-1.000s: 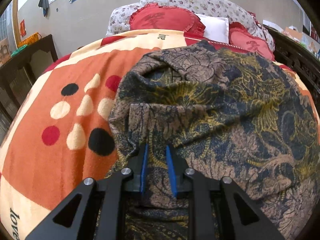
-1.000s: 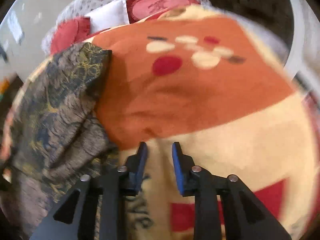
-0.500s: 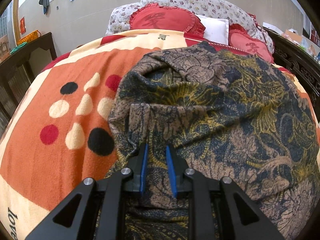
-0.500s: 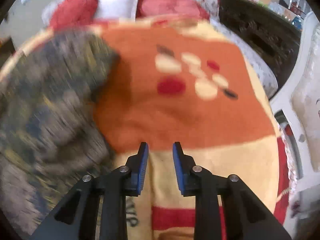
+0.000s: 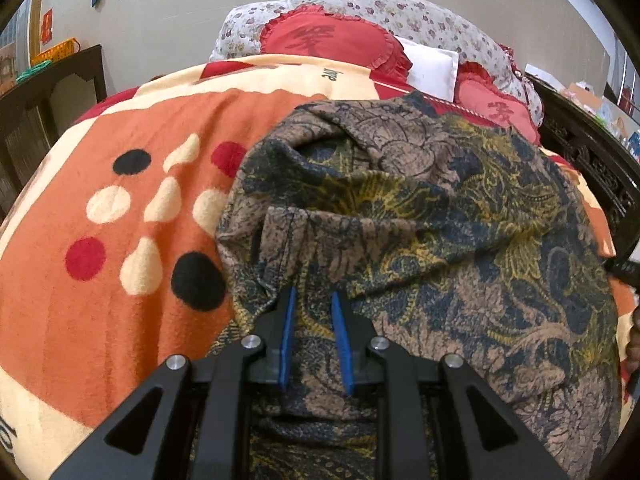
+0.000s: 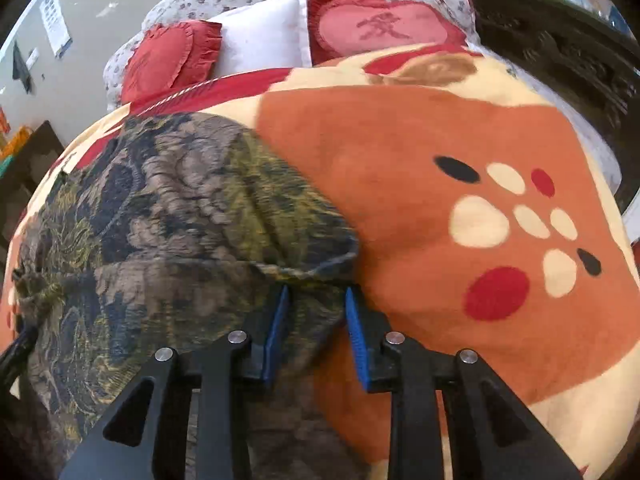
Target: Fold small clothes
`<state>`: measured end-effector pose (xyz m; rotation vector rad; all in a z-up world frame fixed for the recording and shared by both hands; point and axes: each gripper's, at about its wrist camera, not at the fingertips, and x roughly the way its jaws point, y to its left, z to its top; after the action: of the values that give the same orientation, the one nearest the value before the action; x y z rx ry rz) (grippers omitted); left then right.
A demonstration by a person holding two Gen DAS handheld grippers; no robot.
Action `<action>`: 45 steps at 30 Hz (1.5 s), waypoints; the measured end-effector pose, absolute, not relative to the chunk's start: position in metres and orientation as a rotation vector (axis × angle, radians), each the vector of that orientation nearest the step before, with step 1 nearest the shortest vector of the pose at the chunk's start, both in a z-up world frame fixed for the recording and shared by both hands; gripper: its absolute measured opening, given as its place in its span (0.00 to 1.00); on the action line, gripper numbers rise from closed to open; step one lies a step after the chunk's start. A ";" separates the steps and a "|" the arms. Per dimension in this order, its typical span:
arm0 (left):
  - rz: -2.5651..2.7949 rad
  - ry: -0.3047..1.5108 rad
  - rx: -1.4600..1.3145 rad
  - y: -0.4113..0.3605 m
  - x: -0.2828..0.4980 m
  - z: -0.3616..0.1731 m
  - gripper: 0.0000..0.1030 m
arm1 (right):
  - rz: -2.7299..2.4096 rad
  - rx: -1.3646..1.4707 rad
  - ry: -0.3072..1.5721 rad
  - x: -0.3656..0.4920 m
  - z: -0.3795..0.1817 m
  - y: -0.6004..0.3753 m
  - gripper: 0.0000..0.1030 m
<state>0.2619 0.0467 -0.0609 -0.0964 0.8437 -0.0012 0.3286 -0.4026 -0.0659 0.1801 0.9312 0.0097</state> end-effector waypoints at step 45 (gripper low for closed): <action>-0.427 1.167 -0.320 0.146 0.029 -0.051 0.55 | 0.206 0.002 0.823 -0.014 -0.005 -0.374 0.43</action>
<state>0.0293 0.1462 -0.0505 -0.3204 1.1674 -0.4267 -0.0144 -0.3738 -0.0047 0.0019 0.8230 0.2062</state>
